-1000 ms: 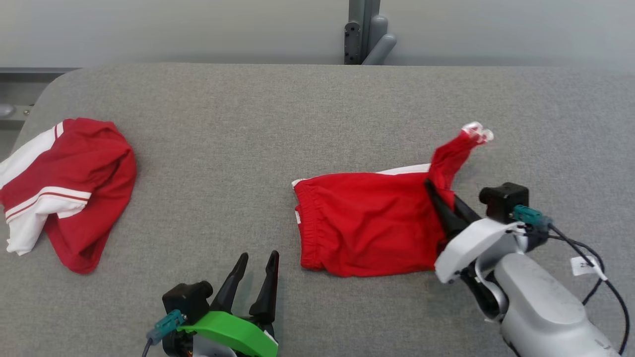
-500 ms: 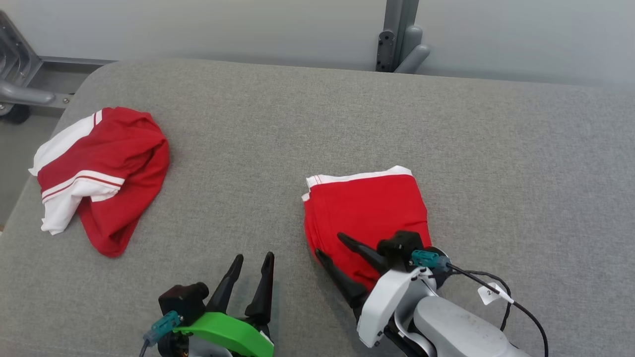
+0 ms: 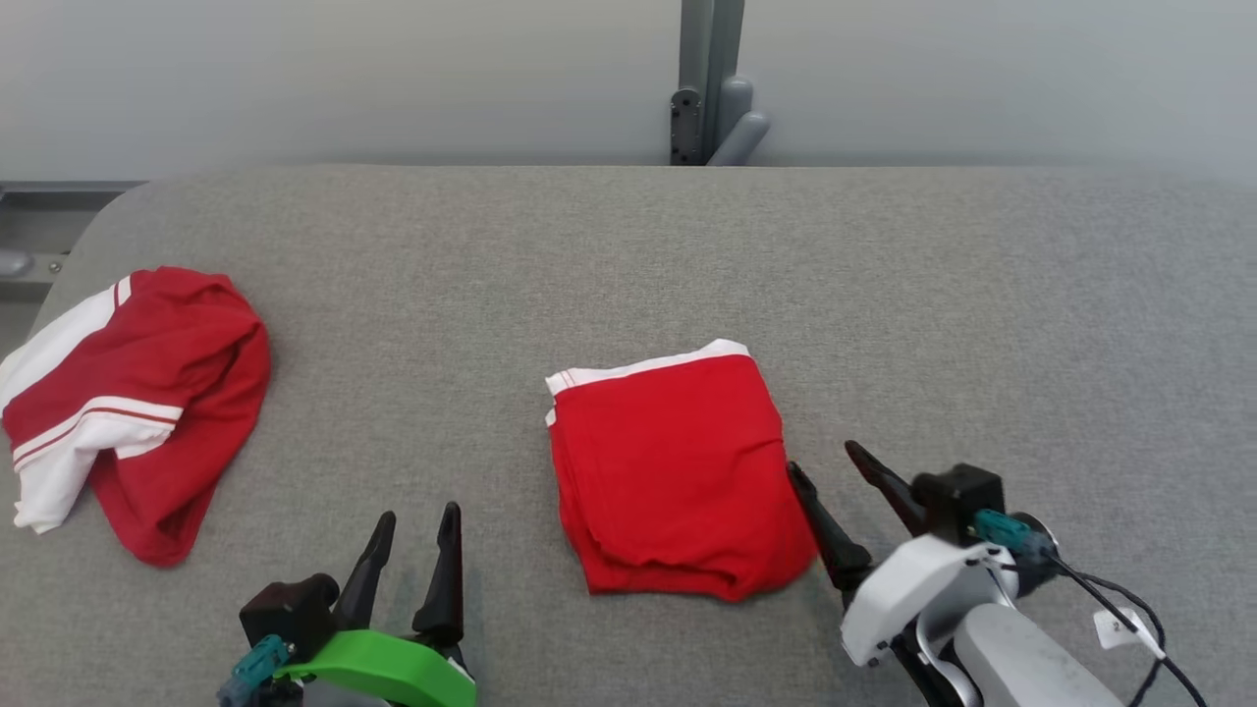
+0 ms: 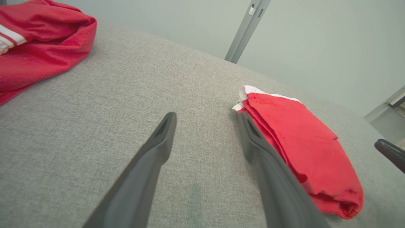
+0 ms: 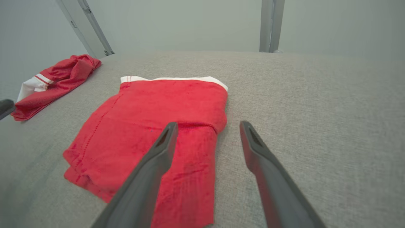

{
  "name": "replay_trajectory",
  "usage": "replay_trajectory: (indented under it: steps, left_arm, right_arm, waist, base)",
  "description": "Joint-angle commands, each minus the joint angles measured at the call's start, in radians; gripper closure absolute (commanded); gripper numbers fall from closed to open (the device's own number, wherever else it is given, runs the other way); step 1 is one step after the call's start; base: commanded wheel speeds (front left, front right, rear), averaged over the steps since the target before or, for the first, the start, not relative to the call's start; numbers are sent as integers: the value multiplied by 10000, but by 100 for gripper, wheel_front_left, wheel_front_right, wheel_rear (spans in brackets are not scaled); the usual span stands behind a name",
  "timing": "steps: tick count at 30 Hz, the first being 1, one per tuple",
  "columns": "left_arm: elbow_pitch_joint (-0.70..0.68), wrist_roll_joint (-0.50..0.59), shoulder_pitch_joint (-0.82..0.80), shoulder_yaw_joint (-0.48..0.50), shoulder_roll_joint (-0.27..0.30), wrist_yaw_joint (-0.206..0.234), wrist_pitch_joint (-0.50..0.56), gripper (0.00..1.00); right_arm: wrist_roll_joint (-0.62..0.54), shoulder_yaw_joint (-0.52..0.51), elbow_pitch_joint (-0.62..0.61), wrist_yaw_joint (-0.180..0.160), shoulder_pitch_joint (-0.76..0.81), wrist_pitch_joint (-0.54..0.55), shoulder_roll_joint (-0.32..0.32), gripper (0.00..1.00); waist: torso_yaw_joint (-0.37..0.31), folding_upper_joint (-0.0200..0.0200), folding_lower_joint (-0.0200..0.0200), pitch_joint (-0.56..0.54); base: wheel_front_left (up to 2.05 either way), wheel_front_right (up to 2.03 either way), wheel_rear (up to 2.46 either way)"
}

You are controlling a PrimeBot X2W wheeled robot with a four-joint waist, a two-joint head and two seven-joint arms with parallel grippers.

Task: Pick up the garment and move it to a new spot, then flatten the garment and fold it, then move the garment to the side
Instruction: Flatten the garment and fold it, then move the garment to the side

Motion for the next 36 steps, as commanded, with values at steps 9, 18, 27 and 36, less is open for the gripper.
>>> replay_trajectory:
  steps: [9,18,27,36]
  left_arm:
    - [-324,724,329,742,38,19,-1,0]
    - [-567,1394,624,1351,40,19,-1,0]
    - [-791,1816,977,1803,40,148,-2,0]
    - [-862,1953,1066,1664,41,166,-1,0]
  right_arm:
    - [-1072,-2685,-464,-2,1370,-25,233,0]
    - [-1467,-3716,-1072,-2,1569,-25,655,0]
    - [-1531,-3844,-1364,-2,1700,-25,844,0]
    - [-1463,-3811,-1357,-2,1831,-25,899,0]
  waist:
    - [-876,0,0,-100]
    - [-1229,0,0,-366]
    - [-1383,0,0,-605]
    - [-1156,0,0,-442]
  base:
    - [0,0,0]
    - [0,0,0]
    - [0,0,0]
    - [0,0,0]
